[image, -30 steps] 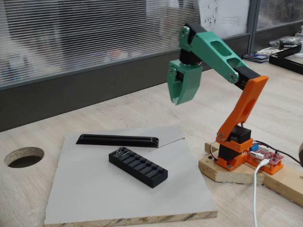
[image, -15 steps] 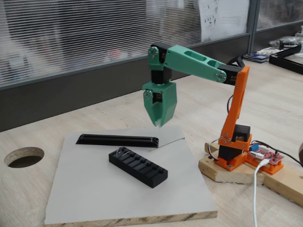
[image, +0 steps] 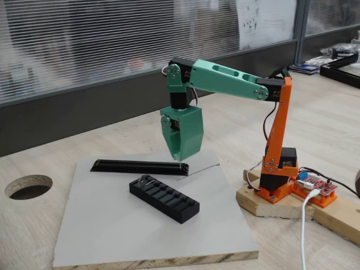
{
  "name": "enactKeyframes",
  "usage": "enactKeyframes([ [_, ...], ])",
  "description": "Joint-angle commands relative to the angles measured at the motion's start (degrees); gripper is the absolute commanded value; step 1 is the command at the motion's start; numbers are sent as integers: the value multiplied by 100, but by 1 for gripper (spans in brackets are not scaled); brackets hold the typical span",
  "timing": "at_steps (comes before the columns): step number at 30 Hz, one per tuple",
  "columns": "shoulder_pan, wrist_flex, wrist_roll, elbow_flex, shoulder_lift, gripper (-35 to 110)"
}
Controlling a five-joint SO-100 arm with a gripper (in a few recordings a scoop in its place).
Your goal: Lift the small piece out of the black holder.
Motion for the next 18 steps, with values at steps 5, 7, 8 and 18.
enactKeyframes([
  [5, -70, -1072, 97, -940, 9, 7],
  [7, -264, -1125, 97, -940, -246, 7],
  [8, -396, -1125, 97, -949, -378, 7],
  [18, -967, -1134, 105, -967, -1301, 7],
])
